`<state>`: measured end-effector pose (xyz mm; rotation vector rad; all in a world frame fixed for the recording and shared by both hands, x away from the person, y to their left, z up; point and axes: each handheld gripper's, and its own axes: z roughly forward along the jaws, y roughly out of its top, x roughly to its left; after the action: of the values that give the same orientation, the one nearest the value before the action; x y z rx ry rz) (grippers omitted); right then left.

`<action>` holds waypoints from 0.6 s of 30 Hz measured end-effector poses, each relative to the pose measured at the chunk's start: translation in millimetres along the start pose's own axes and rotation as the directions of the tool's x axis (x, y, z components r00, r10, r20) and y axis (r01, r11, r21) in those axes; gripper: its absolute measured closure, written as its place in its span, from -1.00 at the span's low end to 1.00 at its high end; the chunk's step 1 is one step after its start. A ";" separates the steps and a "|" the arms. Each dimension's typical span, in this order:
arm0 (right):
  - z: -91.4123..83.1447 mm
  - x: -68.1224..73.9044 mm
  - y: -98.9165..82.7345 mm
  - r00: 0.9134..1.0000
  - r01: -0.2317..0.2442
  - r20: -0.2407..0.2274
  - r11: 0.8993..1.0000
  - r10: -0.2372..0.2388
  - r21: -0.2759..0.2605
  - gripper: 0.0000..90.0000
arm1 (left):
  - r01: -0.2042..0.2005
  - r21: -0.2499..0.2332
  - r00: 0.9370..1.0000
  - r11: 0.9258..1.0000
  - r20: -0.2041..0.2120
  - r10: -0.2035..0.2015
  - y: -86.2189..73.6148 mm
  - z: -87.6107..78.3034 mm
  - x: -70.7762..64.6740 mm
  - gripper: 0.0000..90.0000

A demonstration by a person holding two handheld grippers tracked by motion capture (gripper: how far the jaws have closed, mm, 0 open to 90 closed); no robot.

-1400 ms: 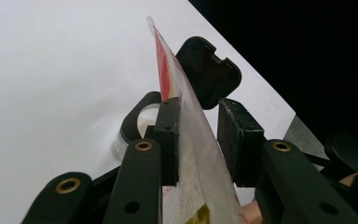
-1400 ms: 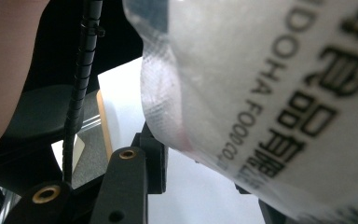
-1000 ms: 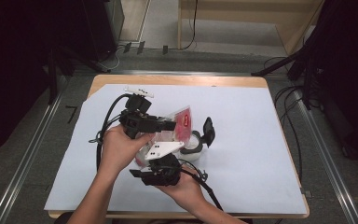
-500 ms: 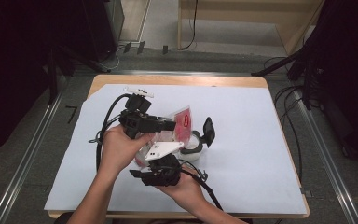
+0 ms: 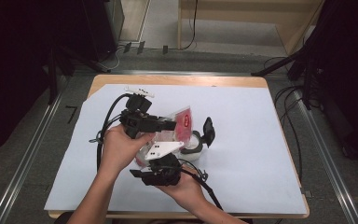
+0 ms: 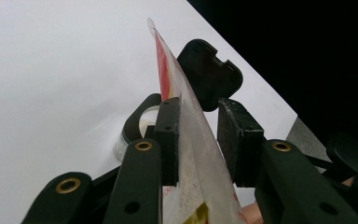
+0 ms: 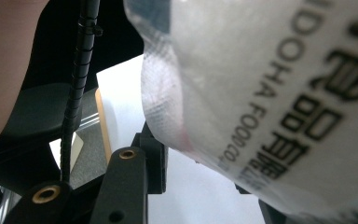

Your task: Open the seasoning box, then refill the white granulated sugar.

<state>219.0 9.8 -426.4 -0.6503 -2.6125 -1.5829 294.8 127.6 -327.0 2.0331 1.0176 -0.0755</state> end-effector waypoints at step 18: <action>0.3 0.1 1.0 1.000 -0.005 0.001 1.000 0.005 -0.007 0.41 | -0.010 -0.012 1.000 1.000 -0.007 0.010 0.9 -0.1 -0.9 0.58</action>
<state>219.3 10.5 -425.7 -0.6587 -2.6053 -1.5912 294.7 126.9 -326.0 2.0290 1.0098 -0.0576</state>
